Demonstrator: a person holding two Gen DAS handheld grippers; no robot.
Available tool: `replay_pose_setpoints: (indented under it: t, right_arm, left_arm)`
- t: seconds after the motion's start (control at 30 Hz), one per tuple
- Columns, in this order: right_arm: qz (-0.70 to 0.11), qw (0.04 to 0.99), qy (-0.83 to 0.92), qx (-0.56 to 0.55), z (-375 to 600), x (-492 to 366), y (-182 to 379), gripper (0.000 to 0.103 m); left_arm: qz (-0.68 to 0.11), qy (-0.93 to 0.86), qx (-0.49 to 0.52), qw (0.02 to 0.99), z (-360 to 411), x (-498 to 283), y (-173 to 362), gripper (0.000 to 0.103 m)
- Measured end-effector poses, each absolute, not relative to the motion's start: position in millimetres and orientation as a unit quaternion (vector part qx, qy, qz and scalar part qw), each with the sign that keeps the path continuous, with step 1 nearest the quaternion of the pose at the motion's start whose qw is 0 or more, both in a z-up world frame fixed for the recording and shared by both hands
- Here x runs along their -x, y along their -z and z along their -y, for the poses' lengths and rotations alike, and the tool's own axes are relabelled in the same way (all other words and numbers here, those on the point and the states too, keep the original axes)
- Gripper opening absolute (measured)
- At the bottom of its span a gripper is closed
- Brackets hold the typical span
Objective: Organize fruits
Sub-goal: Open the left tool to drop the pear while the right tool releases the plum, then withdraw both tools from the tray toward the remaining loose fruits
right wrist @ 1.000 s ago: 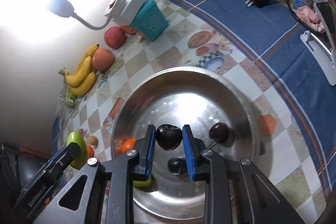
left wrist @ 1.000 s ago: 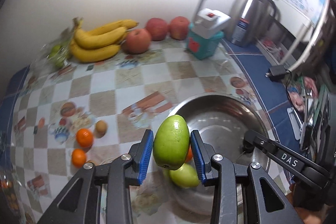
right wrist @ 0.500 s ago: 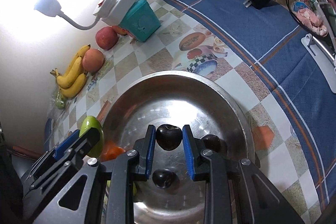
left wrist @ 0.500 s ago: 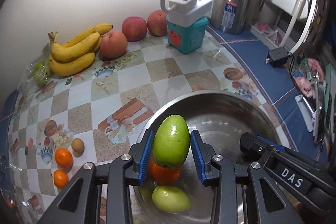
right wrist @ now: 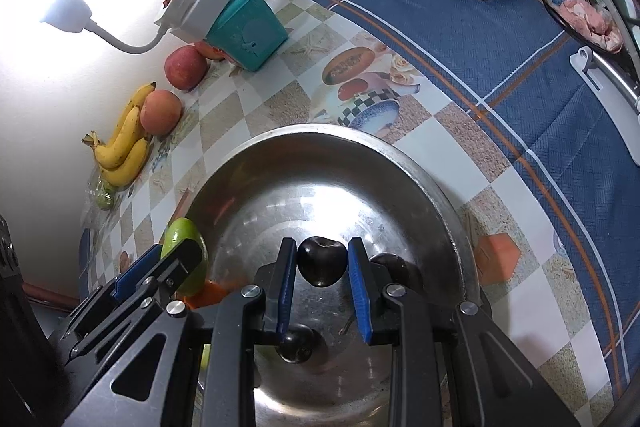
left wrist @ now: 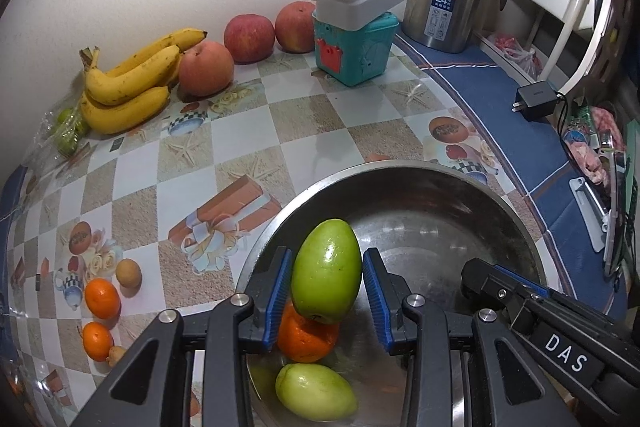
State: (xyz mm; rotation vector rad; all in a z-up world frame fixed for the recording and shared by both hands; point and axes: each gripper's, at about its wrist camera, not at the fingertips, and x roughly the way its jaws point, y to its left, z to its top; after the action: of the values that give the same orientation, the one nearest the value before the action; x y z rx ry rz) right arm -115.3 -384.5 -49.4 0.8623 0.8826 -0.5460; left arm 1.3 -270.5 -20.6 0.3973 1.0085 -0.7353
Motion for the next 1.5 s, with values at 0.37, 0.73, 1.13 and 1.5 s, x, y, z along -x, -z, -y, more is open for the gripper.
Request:
replay_pose_setpoints:
  t: [0.37, 0.73, 1.13, 1.5]
  right_arm:
    - [-0.406, 0.784, 0.249, -0.397, 383, 114, 39, 0.031]
    - [-0.394, 0.809, 0.248, -0.359, 369, 113, 11, 0.05]
    - [-0.424, 0.807, 0.255, -0.322, 355, 107, 15, 0.081]
    - [-0.442, 0.813, 0.249, -0.285, 336, 104, 23, 0.089]
  left_arm:
    - [-0.466, 0.347, -0.165, 0.797, 266, -3, 4, 0.051]
    - [-0.49, 0.293, -0.144, 0.808, 240, -16, -15, 0.06]
    - [-0.538, 0.182, -0.122, 0.814, 193, -35, 5, 0.103]
    - [-0.561, 0.114, -0.112, 0.812, 146, -50, 28, 0.103]
